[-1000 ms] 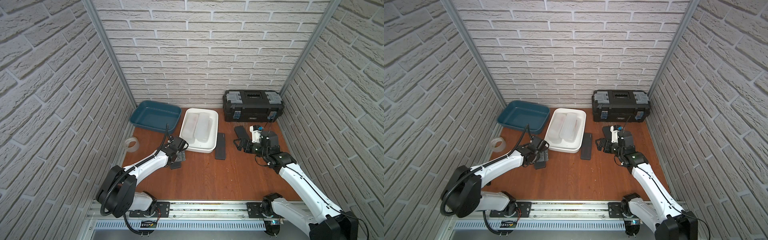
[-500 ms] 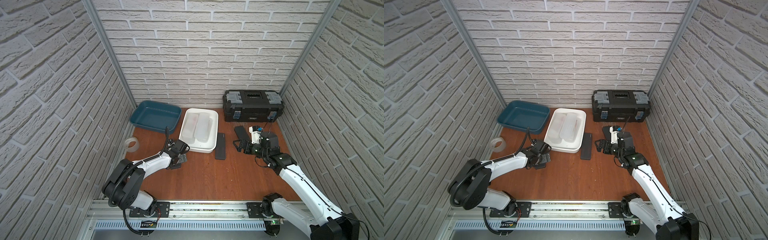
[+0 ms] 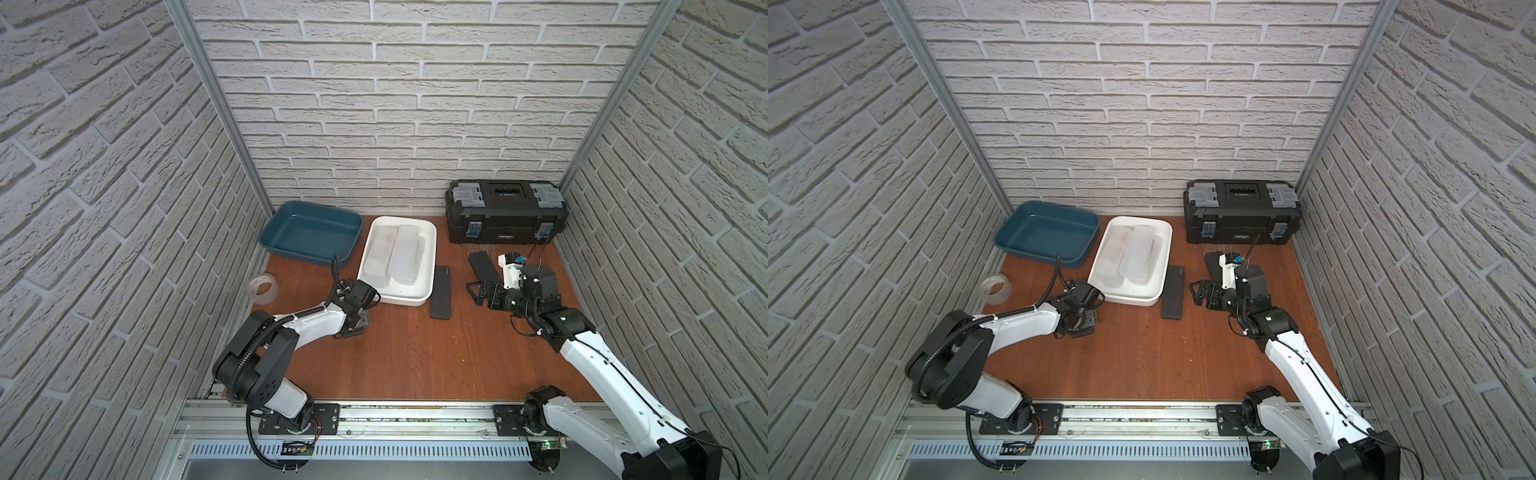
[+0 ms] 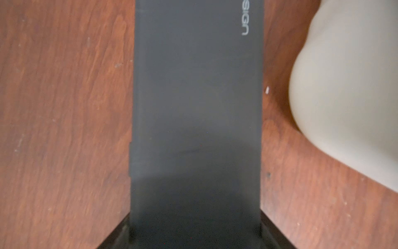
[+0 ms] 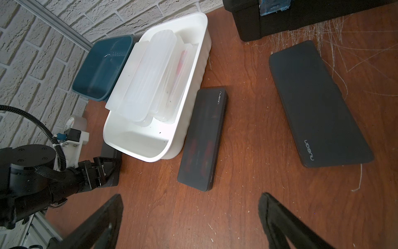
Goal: Place the pencil cases by color into the storage box
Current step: Pick up the pencil case from the center of the board.
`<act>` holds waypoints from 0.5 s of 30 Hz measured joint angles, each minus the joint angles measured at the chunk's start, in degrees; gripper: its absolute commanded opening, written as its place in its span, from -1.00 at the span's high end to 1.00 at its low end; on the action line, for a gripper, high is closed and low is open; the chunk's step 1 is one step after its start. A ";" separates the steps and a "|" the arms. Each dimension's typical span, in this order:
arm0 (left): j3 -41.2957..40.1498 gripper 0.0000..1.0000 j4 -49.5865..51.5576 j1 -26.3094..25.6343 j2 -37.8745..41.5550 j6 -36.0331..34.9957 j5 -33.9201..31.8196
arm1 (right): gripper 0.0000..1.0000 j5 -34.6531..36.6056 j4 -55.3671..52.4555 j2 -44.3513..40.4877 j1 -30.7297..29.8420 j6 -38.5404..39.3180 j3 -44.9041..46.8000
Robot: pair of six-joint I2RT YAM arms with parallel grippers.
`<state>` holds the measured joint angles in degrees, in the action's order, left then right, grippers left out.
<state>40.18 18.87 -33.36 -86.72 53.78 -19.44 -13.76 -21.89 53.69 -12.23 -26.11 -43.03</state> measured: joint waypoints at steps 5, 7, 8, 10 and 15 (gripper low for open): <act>-0.24 -0.15 2.43 -0.26 2.23 -0.11 0.74 | -0.96 0.09 -0.24 -0.04 0.00 0.00 0.00; -0.46 -0.15 5.01 -0.48 5.44 -0.17 0.83 | -0.96 0.15 -0.26 -0.11 0.00 0.00 0.00; -0.48 -0.15 6.60 -0.59 7.63 -0.22 0.83 | -0.96 0.17 -0.28 -0.17 0.00 0.02 0.00; -0.48 -0.15 9.33 -0.79 12.17 -0.22 0.68 | -0.96 0.24 -0.26 -0.33 0.00 0.02 0.00; -0.07 -0.17 17.44 -0.94 23.80 -0.22 -0.79 | -0.96 0.22 -0.20 -0.35 0.00 0.00 0.00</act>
<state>40.12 36.32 -34.30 -62.92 53.56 -20.23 -13.54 -22.09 53.34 -12.23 -26.11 -43.03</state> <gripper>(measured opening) 0.720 0.980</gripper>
